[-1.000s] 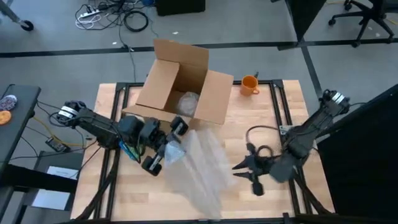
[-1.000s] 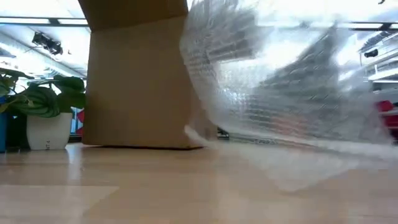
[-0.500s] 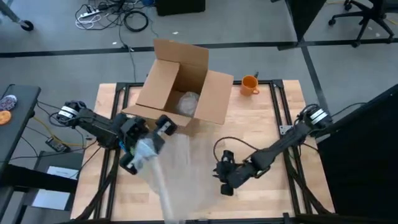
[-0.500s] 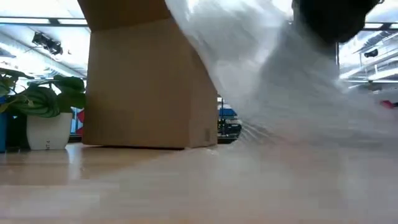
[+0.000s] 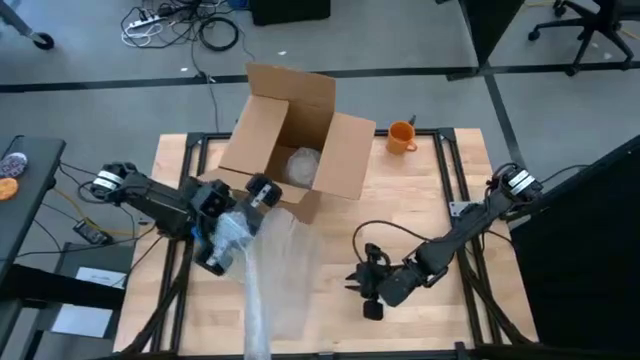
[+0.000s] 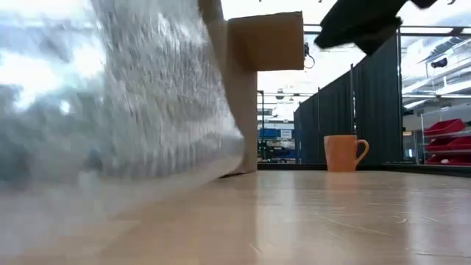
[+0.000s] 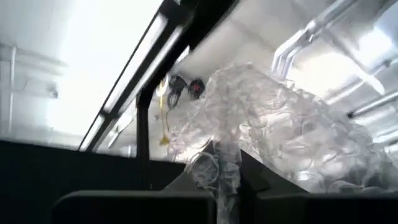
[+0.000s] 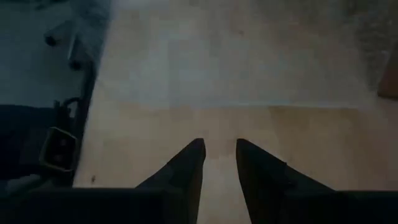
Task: Wrap mug
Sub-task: Wrap the orange mug with the bubble wrap
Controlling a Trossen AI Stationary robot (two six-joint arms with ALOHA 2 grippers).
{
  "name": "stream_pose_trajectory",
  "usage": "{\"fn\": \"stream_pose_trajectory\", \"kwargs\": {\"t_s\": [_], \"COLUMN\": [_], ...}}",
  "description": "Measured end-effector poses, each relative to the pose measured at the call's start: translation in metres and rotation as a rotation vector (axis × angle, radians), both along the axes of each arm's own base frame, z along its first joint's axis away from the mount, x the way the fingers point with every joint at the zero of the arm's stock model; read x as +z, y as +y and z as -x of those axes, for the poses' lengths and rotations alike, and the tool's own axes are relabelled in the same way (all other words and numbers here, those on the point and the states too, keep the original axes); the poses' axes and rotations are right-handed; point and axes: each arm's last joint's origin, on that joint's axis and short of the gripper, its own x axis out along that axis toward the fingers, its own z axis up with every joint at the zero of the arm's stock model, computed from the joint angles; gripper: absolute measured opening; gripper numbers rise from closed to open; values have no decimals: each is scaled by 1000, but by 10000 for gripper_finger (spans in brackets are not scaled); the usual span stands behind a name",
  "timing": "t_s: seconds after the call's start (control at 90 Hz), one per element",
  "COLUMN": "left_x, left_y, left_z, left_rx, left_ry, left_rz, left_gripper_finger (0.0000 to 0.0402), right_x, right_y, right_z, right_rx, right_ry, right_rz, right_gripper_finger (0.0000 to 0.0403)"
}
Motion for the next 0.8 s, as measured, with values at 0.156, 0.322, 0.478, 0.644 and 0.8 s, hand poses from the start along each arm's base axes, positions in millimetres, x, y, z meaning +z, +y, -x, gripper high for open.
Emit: {"fn": "stream_pose_trajectory", "kwargs": {"t_s": [0.156, 0.322, 0.478, 0.644, 0.8], "left_x": [-29, -62, -92, -127, -161], "left_y": [-8, -17, -28, -42, -44], "left_z": [-32, -64, -101, -149, -187], "left_rx": [46, 48, 22, 11, -18], "left_ry": [121, 188, 244, 313, 401], "left_rz": [-5, 1, 7, -1, 25], "left_gripper_finger": [0, 0, 0, 0, 0], "right_x": [23, 54, 76, 91, 95], "right_y": [4, 2, -3, -9, -11], "right_z": [22, 53, 77, 90, 101], "right_rx": [16, 4, -8, 3, 29], "right_ry": [-40, -114, -176, -216, -198], "right_rz": [-3, 16, 19, -15, -40], "right_gripper_finger": [68, 45, 21, 2, 2]}}
